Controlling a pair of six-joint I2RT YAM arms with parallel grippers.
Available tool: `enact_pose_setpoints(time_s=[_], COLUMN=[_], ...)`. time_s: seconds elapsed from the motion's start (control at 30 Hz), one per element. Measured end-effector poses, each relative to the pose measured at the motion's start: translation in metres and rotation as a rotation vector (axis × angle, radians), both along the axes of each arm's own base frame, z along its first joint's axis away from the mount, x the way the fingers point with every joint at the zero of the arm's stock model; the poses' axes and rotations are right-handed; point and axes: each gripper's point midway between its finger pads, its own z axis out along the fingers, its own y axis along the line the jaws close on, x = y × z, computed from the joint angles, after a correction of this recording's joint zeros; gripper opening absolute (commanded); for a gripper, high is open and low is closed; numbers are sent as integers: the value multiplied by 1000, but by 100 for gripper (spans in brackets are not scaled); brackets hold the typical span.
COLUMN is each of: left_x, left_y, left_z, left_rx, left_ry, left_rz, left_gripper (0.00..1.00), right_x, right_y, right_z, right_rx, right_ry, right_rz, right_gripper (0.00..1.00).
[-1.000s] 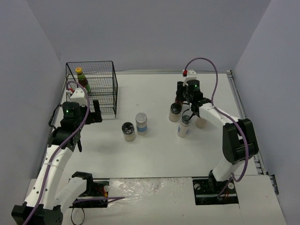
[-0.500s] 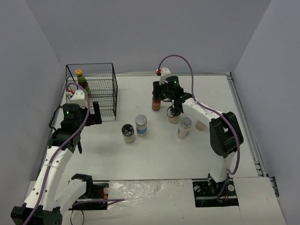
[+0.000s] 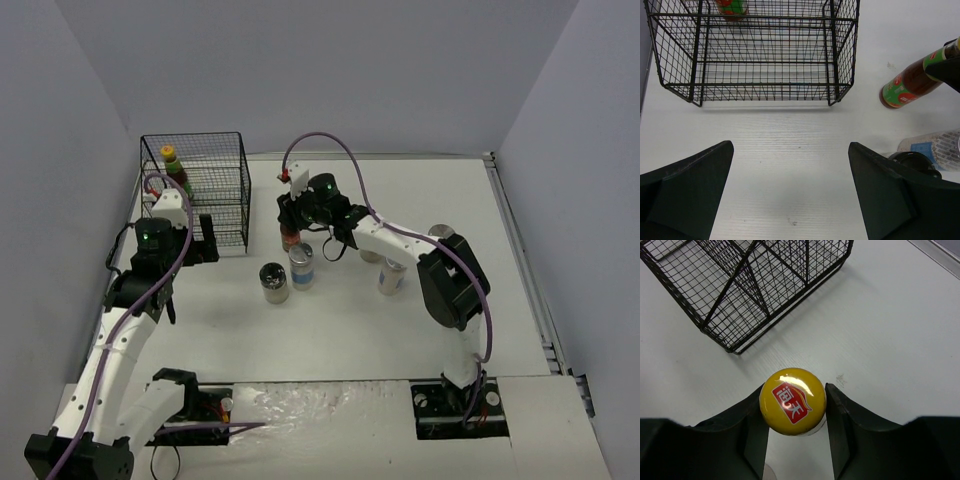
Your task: Organize the condiment bottles
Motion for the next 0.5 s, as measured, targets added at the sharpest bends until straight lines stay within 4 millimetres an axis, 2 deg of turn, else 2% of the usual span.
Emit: enact_pose_setpoints(time_s=[0.13,0.2,0.37,0.5], left_x=[1,1,4,9], left_y=[-4,-6,-19,-29], left_z=[1,2,3,-5], left_rx=[-10,-17,-41,-50], left_ry=[-4,-8,-19,9], left_rz=[-18,-30,-86,-116], left_gripper=[97,97,97,97], right_x=[1,1,1,-4], right_y=[-1,-1,0,-5], right_z=[0,1,5,20], right_rx=[-2,-3,3,7], right_ry=[-3,-10,-21,-31], right_rz=[2,4,9,7], right_gripper=[69,79,98,100])
